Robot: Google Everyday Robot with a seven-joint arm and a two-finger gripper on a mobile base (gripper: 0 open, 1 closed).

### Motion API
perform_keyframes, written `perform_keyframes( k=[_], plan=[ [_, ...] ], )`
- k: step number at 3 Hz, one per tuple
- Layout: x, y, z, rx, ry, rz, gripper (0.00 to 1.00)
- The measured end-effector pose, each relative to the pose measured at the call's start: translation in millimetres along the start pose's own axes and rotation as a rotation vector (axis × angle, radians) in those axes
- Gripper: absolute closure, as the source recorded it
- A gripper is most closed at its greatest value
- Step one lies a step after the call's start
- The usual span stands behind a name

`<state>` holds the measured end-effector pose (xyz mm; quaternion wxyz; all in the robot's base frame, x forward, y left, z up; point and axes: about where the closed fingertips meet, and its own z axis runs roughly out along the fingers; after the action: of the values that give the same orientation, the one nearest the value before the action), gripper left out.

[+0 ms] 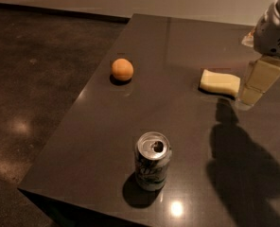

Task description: Move sponge near orange

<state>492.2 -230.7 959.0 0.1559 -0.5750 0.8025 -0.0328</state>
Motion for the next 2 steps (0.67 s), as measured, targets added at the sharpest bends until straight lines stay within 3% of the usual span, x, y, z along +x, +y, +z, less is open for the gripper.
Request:
perform_keyframes(
  k=[2],
  plan=[
    [-2.5, -33.1, 42.7, -0.037, 0.002, 0.035, 0.0]
  ],
)
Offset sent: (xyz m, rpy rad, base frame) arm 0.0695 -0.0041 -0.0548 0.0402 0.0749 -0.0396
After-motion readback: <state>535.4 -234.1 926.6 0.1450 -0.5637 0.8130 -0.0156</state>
